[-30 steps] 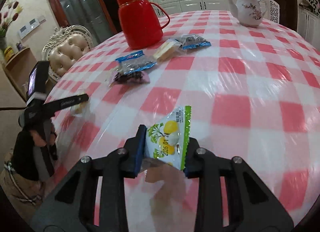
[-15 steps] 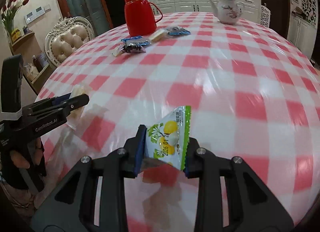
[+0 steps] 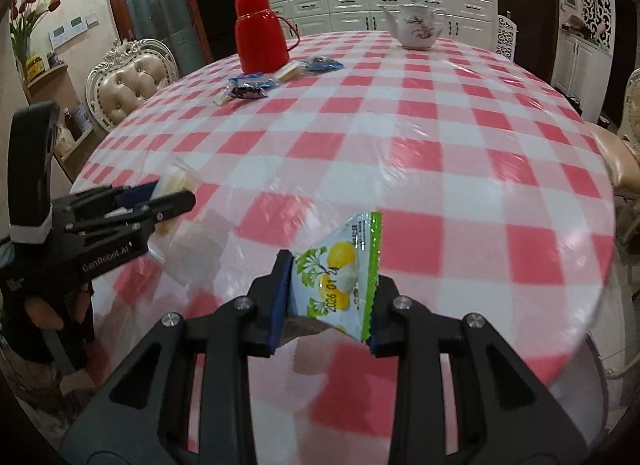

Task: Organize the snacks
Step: 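Carry both snacks over the bin and open both grippers to drop them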

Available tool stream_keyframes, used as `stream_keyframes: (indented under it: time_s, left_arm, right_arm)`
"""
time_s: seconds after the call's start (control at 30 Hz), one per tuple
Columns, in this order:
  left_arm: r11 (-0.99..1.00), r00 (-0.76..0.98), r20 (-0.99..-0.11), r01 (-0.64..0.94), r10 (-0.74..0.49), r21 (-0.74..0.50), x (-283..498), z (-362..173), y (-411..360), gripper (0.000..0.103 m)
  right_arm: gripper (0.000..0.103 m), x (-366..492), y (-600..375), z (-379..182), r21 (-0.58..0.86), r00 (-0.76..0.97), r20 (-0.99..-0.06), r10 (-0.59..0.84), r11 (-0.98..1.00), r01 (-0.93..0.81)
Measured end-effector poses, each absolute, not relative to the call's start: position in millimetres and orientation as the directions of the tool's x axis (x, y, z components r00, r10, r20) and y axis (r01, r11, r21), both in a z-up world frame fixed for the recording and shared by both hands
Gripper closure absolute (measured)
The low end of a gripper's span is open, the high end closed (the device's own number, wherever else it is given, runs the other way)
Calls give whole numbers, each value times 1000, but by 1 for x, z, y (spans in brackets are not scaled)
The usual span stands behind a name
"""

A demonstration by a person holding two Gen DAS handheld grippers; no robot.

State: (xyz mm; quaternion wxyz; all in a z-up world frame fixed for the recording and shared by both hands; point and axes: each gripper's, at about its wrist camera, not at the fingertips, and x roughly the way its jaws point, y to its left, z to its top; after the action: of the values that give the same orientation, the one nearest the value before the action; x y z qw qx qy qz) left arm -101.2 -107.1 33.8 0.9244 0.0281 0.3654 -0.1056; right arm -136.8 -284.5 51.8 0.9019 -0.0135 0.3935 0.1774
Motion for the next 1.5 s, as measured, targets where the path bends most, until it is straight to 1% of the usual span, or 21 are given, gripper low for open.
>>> stream_keyframes:
  time_s: [0.2, 0.33, 0.5, 0.67, 1.0, 1.1, 1.27, 1.5]
  left_arm:
    - [938, 683, -684, 345, -257, -8, -120, 35, -159, 67]
    - [888, 632, -698, 460, -337, -12, -132, 32, -200, 67]
    - [811, 573, -719, 585, -393, 22, -151, 28, -250, 67]
    - [751, 531, -736, 659, -419, 48, -164, 23, -289, 67]
    - [635, 444, -776, 769, -448, 74, -184, 10, -343, 67]
    - [598, 391, -792, 801, -469, 41, -186, 4, -358, 67]
    - [554, 311, -826, 832, -470, -2, -190, -10, -379, 67]
    - [495, 190, -873, 867, -448, -65, -190, -32, -403, 67]
  right_arm:
    - [68, -171, -331, 51, 71, 622, -747, 235, 958, -277]
    - [68, -191, -365, 49, 69, 620, -761, 191, 974, -216]
    - [68, -201, -388, 44, 52, 595, -788, 155, 981, -187]
    - [68, -214, -409, 40, 25, 571, -812, 122, 984, -175]
    - [68, -230, -460, 35, 41, 560, -825, 76, 996, -76]
    - [68, -234, -471, 32, 60, 561, -824, 74, 997, -43]
    - [68, -241, -494, 17, 101, 555, -829, 65, 994, 34]
    - [68, -246, -521, -11, 142, 497, -865, 65, 983, 120]
